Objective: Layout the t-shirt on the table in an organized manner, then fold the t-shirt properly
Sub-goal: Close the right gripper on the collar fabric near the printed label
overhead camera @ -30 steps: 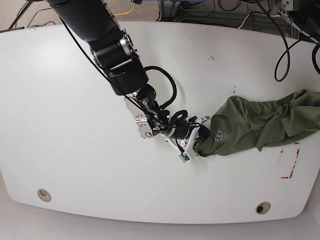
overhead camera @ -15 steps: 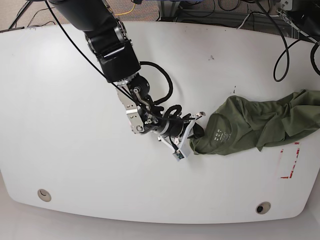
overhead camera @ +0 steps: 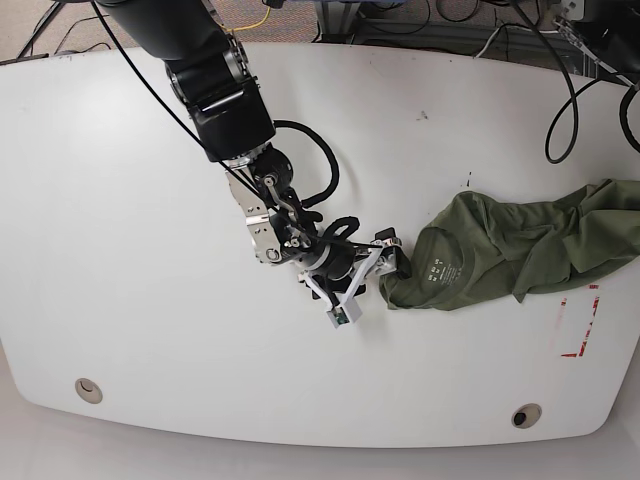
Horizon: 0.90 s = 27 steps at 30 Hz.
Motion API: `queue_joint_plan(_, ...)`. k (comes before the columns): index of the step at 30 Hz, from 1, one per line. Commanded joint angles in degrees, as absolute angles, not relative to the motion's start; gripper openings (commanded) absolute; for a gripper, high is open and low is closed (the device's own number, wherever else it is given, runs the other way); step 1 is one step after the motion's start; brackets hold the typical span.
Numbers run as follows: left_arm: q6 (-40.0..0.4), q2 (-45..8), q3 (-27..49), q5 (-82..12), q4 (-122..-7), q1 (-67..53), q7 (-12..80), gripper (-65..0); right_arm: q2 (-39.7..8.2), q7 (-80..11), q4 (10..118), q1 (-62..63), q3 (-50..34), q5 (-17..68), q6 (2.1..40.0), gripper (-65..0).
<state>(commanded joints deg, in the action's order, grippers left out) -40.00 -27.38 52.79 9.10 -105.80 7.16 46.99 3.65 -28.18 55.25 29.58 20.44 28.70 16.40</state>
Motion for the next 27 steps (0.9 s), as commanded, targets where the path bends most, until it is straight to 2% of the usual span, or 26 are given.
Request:
queue_joint_plan(5,-40.0,-27.4,52.8,9.1,-105.8,7.2,47.0,-64.9,4.0,-23.7,46.8,32.0,20.4,29.1,16.7,-13.3)
queue_joint_plan(7,-40.0,-27.4,52.8,9.1,-105.8,7.1,47.0,-64.9,4.1,-21.8,44.7,33.0,20.5,29.1,18.0,-13.3)
queue_joint_plan(12,-40.0,-27.4,52.8,9.1,-105.8,5.4,47.0,-65.0,5.5,-21.1,41.7,34.4,20.4,29.2,20.6,-13.5)
queue_joint_plan(22,-40.0,-27.4,52.9,9.1,-105.8,4.9,47.0,-65.0,8.0,-19.6,39.6,34.9,20.5,29.1,21.1,-13.5)
queue_joint_plan(27,-40.0,-27.4,53.0,9.1,-105.8,4.9,47.0,-65.0,8.5,-18.9,39.5,34.9,20.6,29.1,21.1,-18.9)
